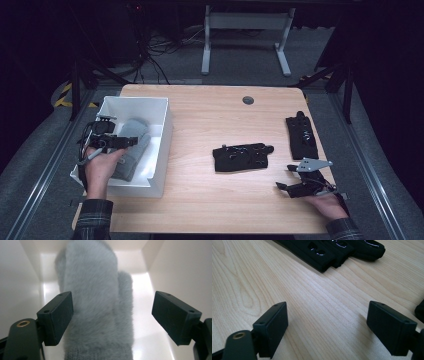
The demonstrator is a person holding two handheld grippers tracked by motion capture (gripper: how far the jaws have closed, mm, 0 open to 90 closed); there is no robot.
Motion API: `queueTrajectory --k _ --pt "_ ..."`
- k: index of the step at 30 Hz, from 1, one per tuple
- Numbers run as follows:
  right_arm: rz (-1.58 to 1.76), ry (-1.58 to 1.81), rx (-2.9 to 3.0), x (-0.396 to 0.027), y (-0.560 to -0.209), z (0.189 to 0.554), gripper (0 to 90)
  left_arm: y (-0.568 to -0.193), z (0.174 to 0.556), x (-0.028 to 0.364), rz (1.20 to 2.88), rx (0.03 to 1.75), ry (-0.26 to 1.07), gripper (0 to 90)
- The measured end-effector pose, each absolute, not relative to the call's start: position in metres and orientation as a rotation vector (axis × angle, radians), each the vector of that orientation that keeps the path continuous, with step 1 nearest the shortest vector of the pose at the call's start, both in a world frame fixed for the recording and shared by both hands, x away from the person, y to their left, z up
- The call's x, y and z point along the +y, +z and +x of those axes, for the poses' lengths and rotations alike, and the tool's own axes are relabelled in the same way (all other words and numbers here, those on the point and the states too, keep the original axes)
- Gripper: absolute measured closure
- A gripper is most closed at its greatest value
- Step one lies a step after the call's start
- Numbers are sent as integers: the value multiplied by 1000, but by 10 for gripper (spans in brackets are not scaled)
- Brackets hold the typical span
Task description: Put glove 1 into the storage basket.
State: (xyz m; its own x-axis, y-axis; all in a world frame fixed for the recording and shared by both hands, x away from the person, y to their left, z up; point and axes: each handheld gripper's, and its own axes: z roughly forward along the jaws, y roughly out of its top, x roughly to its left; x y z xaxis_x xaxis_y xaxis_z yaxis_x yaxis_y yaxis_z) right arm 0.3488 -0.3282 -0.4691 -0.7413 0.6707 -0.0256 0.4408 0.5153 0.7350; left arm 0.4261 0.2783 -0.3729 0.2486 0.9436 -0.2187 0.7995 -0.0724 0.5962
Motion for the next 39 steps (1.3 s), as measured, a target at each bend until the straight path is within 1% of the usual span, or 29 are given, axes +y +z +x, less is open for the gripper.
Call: queueTrajectory --k 8,17,19,30,39 --pt "929 1061 2454 -328 -469 349 179 -344 416 263 1900 1440 288 179" --pt "929 1060 2453 -328 -469 349 179 -320 407 229 1919 1269 245 177" --pt "929 1061 2453 -328 -469 349 179 -319 407 226 1924 1255 244 177" --pt "929 1061 2454 -328 -469 349 178 -312 398 167 2005 1063 204 178" --pt "927 1061 2455 -328 -469 349 177 -316 391 132 2044 989 183 178"
